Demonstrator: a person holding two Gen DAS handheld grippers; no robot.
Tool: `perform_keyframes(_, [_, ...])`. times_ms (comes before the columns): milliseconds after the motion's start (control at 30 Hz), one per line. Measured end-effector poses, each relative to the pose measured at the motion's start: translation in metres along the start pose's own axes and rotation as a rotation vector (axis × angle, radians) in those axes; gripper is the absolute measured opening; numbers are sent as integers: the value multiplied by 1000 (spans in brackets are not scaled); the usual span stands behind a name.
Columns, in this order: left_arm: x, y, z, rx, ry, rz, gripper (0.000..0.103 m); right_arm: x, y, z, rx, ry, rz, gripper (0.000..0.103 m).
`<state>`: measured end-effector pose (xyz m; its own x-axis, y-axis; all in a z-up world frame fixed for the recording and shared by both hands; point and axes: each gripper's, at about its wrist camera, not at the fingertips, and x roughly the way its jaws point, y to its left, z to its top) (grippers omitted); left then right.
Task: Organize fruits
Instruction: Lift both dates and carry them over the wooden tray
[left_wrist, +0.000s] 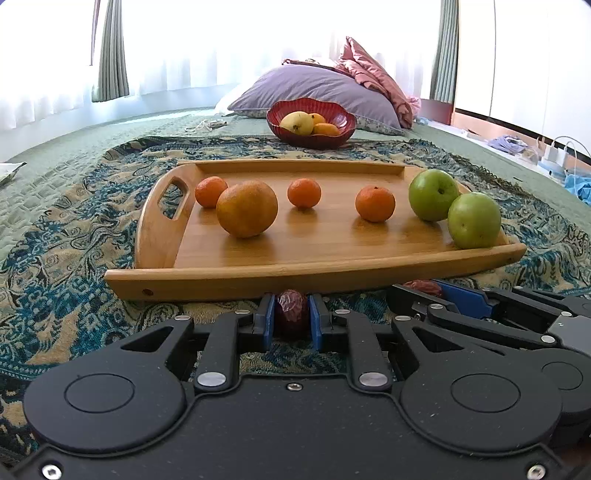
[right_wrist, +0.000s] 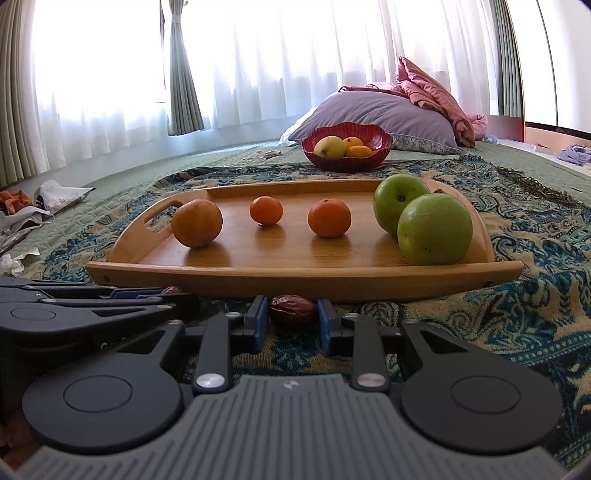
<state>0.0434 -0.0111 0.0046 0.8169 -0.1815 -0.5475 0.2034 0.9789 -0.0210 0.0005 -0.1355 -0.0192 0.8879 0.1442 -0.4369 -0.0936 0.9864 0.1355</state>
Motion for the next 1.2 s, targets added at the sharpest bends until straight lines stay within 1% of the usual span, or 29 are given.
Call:
perform_keyframes(267, [-6, -1, 8, -29, -14, 1, 19, -6, -2, 7, -2, -15, 3, 33])
perform_keyframes(700, [-9, -6, 29, -34, -28, -3, 19, -10, -5, 25, 7, -40, -5, 33])
perform_keyframes(1033, [2, -6, 50, -46, -13, 7, 19, -3, -11, 42, 30, -23, -15, 33])
perform_keyframes(1200, [9, -6, 62, -52, -12, -2, 19, 3, -14, 52, 48, -18, -22, 33])
